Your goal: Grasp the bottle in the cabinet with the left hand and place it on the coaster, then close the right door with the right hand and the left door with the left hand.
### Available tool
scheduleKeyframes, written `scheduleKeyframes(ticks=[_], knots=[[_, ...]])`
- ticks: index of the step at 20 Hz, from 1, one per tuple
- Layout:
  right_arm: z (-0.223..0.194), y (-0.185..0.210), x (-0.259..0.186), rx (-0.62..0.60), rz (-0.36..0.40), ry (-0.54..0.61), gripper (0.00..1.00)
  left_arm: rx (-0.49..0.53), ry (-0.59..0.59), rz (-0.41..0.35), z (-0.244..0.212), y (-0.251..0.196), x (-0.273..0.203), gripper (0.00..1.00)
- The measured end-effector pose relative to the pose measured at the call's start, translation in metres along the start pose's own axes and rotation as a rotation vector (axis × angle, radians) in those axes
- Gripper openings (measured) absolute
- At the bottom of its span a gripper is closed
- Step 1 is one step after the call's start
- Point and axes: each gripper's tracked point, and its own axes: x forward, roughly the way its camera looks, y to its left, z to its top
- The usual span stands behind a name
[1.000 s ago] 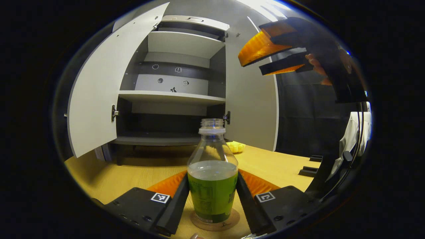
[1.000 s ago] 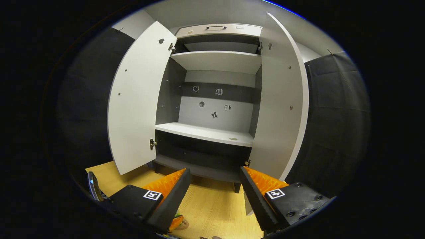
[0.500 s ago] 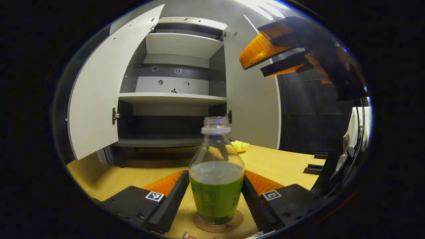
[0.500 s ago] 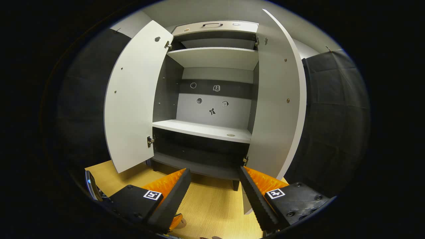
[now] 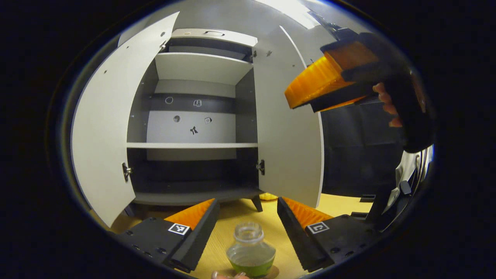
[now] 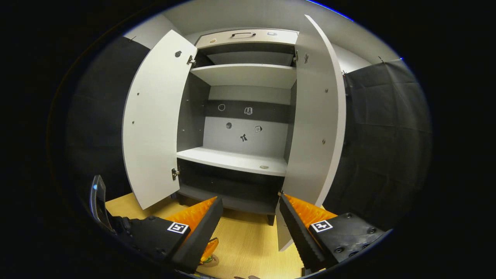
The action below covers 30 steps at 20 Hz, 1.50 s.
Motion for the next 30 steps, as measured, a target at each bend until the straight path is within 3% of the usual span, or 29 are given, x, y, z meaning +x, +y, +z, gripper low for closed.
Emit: scheduleKeyframes(ticks=[8,14,18,21,25,30], knots=[[0.026,-0.047,-0.022,0.038,-0.228,-0.035,0.98,-0.008,0.014,-0.097,0.119,0.026,-0.014,0.94],[0.033,-0.083,-0.027,0.144,-0.383,-0.064,0.98,-0.001,0.019,-0.060,0.170,0.076,-0.053,0.94],[0.038,-0.089,-0.013,0.212,-0.389,-0.090,0.98,-0.029,0.021,0.027,0.192,0.119,-0.070,0.94],[0.040,-0.097,-0.002,0.216,-0.378,-0.095,0.98,0.040,0.015,0.141,0.207,0.157,-0.093,0.94],[0.040,-0.094,0.011,0.229,-0.311,-0.095,0.98,0.039,0.016,0.271,0.210,0.180,-0.116,0.94],[0.044,-0.095,0.013,0.121,-0.252,-0.103,0.97,0.012,0.036,0.397,0.205,0.203,-0.131,0.94]])
